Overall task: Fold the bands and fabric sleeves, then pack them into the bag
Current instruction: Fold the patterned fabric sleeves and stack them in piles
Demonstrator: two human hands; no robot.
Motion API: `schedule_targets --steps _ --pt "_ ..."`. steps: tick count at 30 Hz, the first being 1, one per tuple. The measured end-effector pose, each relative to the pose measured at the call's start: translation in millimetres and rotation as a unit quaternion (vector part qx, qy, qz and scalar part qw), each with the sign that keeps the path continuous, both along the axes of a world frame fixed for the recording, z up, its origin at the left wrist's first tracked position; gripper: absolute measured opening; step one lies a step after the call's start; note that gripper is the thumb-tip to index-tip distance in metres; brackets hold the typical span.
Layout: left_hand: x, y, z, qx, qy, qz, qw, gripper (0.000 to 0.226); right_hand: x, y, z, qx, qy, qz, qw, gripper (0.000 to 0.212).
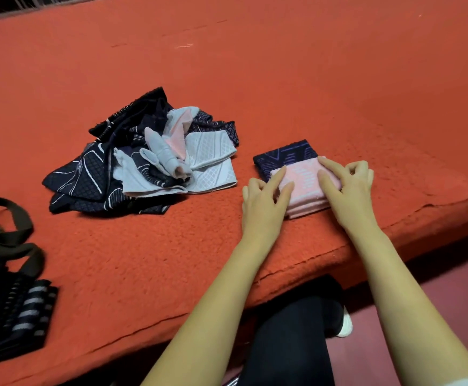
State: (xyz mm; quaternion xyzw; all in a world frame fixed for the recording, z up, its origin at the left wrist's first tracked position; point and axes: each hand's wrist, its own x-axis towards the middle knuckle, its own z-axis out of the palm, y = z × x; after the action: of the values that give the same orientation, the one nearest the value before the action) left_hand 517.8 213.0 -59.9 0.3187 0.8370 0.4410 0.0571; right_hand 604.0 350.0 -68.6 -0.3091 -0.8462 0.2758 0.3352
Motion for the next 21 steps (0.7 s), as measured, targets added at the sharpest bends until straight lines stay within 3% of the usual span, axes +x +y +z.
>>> schedule_targets --steps 5,8,11,15,21 --pt "-3.4 -1.4 -0.5 -0.006 -0.021 -0.013 1.000 0.041 -0.9 -1.2 -0.1 0.034 -0.012 -0.013 0.999 0.056" --pt "-4.9 -3.9 2.1 -0.025 -0.012 -0.027 0.999 0.041 -1.6 -2.7 1.1 0.069 -0.025 -0.030 0.997 0.051" --pt "-4.2 -7.9 7.0 -0.088 0.083 -0.027 0.992 0.041 -1.3 -4.6 6.2 0.154 -0.038 -0.043 0.986 0.039" --pt "-10.0 -16.7 17.2 -0.104 0.169 -0.039 0.979 0.040 0.9 -2.7 20.3 0.231 -0.077 -0.047 0.969 0.029" --pt "-40.3 -53.6 37.2 -0.136 0.255 -0.044 0.956 0.055 -29.9 -39.7 46.0 0.236 -0.054 0.062 0.968 0.042"
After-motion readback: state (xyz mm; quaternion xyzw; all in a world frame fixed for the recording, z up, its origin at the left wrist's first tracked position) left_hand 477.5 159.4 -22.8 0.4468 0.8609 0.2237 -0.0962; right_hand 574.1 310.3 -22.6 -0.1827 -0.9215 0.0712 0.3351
